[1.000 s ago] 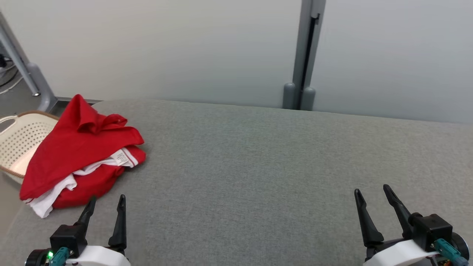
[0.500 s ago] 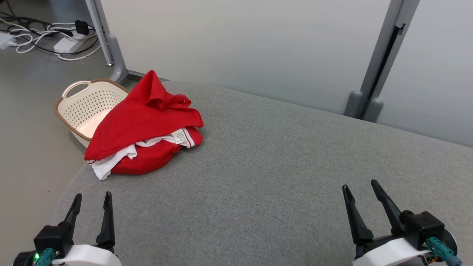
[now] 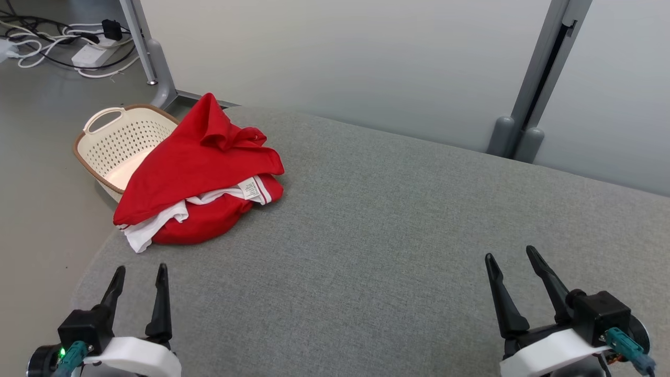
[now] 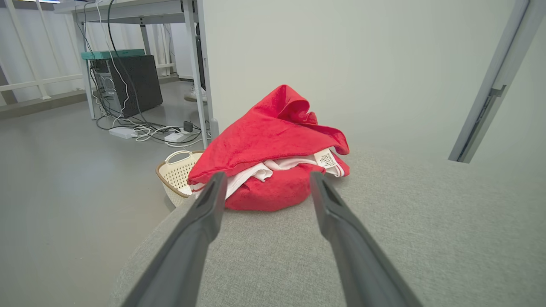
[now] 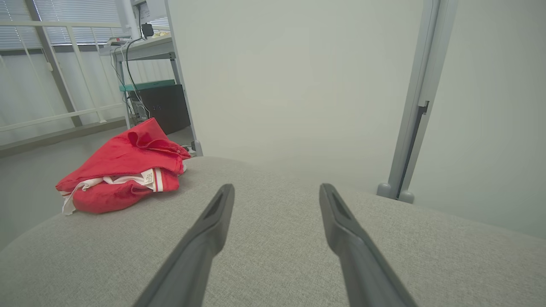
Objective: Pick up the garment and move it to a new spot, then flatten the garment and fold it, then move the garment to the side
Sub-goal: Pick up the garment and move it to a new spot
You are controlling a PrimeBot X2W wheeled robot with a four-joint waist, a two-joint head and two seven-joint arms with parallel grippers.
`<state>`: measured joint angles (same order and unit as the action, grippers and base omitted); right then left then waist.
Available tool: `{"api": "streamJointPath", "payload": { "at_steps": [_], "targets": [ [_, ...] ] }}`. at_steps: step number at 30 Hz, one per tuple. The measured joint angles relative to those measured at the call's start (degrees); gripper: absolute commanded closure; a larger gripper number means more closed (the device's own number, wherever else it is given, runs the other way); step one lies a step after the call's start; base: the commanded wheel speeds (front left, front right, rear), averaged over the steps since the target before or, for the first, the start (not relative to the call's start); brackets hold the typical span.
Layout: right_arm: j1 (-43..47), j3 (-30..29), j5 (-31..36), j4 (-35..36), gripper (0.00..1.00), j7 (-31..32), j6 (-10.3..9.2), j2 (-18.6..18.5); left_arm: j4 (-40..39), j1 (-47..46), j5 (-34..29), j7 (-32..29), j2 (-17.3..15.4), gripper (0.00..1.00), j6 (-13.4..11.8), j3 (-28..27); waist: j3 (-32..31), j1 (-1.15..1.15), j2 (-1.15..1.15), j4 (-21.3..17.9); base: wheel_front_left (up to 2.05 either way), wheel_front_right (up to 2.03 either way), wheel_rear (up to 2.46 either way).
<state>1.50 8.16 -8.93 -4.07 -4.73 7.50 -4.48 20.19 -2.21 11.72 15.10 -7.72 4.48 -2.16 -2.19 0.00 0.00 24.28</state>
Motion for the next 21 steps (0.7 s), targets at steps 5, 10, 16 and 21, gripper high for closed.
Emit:
{"api": "streamJointPath", "payload": {
  "at_steps": [5, 10, 16, 21],
  "targets": [
    [-1.5, 0.4, 0.8, 2.0, 0.00, 1.5, 0.00, -1.1, 1.6, -5.2, 0.0, 0.0, 0.7, 0.00, 0.3, 1.0, 2.4, 0.00, 0.00, -1.0, 0.00, 0.00, 0.00],
    [-5.1, 0.9, 1.3, 5.6, 0.00, 3.8, 0.00, -3.3, 5.7, -14.8, 0.9, 0.0, 1.3, 0.00, 0.5, 1.2, 7.8, 0.00, 0.00, -2.9, 0.00, 0.00, 0.00],
    [-10.5, 0.8, 1.5, 9.3, 0.00, 5.4, 0.00, -6.4, 15.7, -29.0, 4.0, -1.4, -2.5, 0.00, 0.9, -1.5, 16.1, 0.00, 0.00, -6.2, 0.00, 0.00, 0.00],
    [-12.6, -0.3, 1.4, 10.0, 0.00, 5.2, 0.00, -7.2, 26.2, -38.3, 5.5, -3.6, -6.1, 0.00, 1.6, -2.4, 23.1, 0.00, 0.00, -9.5, 0.00, 0.00, 0.00]
  ]
}}
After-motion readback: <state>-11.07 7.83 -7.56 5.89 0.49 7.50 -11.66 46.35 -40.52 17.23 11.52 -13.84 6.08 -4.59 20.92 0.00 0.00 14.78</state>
